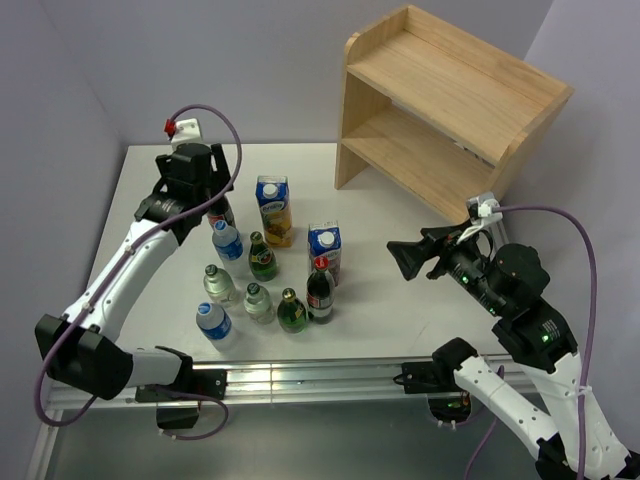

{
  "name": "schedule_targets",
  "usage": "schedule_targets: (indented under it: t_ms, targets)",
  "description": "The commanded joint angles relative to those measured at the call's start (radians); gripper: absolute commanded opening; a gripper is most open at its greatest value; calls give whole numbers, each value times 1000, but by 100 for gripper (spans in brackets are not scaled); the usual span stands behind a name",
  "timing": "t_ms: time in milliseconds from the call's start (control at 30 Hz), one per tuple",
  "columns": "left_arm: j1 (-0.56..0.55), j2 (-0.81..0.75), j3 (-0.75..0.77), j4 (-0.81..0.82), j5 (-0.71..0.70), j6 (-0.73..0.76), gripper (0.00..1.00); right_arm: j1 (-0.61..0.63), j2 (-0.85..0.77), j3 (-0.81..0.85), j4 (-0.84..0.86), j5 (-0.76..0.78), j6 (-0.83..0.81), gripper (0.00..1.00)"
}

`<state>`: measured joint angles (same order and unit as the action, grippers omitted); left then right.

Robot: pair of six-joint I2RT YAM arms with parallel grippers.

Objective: Place and organize the beverage onto the shelf
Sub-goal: Pick up the drink from the center of the board.

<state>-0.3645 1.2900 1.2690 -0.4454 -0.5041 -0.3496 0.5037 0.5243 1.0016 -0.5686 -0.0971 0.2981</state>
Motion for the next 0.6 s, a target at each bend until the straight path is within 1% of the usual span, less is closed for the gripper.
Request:
schedule_targets:
  t_ms: [0, 100, 167, 200, 267, 367, 400, 500, 567]
  targets:
    - [-1, 32, 55, 96, -79, 34, 84, 4, -10, -14, 41, -24, -10, 100]
    - [2, 58, 49, 94, -73, 18, 70, 4, -14, -23, 44, -36, -14, 100]
    - [2, 60, 46, 94, -74, 3, 65, 6, -12, -27, 46, -38, -16, 100]
    - [2, 58, 44, 96, -68, -2, 60, 4, -7, -29, 46, -39, -17, 100]
    - [2, 57, 40, 97, -65, -9, 56, 4, -4, -32, 50, -42, -17, 100]
    - [2, 63, 46, 102, -67, -11, 36, 4, 3, -38, 65, -53, -17, 100]
    - [2, 65, 53, 96, -71, -9, 22, 4, 5, -40, 79, -55, -14, 100]
    - [2, 78, 99, 88, -100, 12, 0, 4, 28, -35, 102, -75, -16, 100]
    - [2, 94, 147, 82, -129, 43, 0, 4, 57, -20, 110, -90, -16, 100]
